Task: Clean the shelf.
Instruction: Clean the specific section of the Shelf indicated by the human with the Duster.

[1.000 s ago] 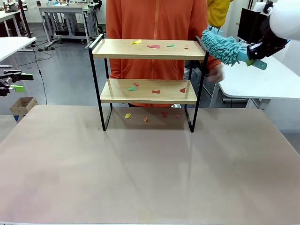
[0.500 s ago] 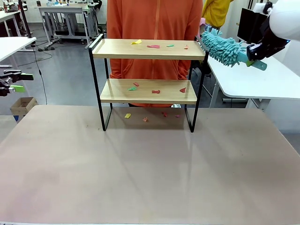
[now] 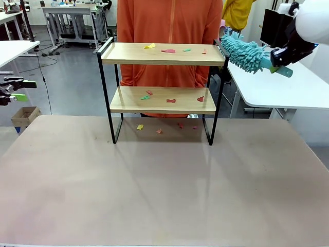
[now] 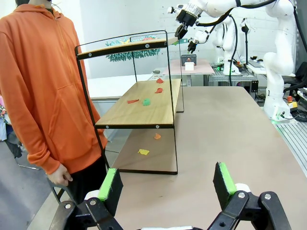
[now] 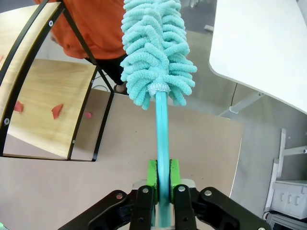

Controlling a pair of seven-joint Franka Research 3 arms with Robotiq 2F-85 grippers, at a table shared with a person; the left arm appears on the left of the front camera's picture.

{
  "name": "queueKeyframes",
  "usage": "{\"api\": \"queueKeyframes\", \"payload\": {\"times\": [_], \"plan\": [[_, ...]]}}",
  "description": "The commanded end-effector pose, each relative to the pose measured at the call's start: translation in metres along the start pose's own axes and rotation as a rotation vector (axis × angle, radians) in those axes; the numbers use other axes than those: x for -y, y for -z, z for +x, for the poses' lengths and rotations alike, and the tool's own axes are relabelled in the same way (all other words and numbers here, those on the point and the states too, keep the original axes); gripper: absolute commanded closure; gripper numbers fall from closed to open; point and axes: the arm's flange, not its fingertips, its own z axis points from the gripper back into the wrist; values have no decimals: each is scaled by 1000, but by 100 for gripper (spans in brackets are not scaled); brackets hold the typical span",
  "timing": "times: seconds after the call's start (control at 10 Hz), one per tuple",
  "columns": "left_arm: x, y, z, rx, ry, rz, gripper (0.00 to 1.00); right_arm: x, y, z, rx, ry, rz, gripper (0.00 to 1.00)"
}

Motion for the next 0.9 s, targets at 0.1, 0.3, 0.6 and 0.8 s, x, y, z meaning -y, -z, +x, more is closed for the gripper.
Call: {"api": "queueKeyframes", "payload": {"times": [0.1,0.3,0.6,0.8], "plan": [[1,0,3,6,4,-5,0,26,-19,-10,-64,-115,-19,87],[1,0,3,6,4,-5,0,53,-47,-25,-201,-235,-20,87],[1,0,3,6,4,-5,0,60,-88,-47,-387,-472,-71,87],[1,0,3,6,4,-5,0,55,-115,-61,-479,-624,-10,87]]}}
